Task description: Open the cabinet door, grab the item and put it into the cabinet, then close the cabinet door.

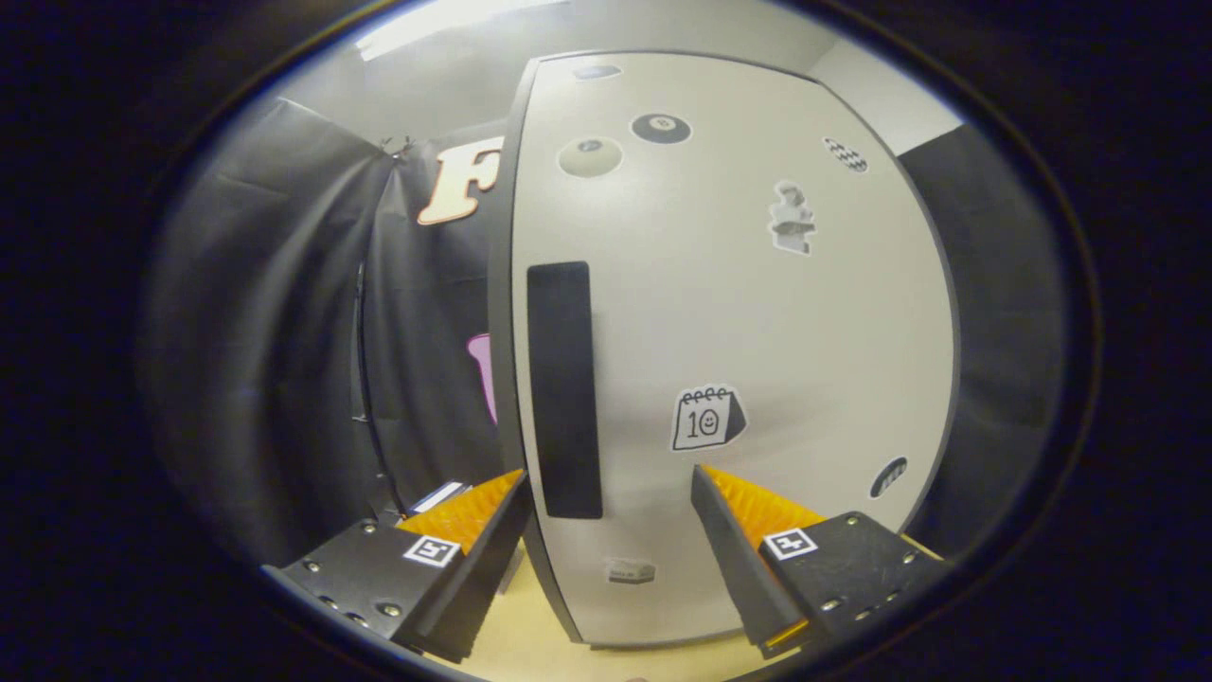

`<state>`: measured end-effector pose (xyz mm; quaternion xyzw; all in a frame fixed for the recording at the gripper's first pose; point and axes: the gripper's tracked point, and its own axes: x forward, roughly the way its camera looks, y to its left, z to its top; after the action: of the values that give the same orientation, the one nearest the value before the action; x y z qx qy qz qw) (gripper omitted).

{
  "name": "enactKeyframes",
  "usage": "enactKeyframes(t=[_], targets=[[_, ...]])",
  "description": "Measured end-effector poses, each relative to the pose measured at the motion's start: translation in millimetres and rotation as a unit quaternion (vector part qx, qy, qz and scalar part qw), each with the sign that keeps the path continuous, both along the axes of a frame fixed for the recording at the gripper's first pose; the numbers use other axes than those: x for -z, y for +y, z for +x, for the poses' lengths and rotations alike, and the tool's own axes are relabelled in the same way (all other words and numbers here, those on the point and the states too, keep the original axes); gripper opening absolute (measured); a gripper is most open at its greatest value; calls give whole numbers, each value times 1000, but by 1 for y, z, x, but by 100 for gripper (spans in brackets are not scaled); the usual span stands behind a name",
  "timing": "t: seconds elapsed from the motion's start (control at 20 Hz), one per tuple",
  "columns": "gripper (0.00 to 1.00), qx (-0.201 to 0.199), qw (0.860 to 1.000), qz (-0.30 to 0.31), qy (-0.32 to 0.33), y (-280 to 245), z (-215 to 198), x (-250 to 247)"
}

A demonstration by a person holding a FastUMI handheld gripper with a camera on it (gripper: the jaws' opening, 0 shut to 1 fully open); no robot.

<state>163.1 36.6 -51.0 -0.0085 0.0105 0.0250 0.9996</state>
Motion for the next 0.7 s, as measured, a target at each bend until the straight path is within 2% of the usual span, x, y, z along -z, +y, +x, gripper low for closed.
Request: enactKeyframes(t=[0.4,0.7], targets=[[100,8,1000,-3,-9,-38,-111,-27],[100,16,1000,-5,3,-49,-177,-26]])
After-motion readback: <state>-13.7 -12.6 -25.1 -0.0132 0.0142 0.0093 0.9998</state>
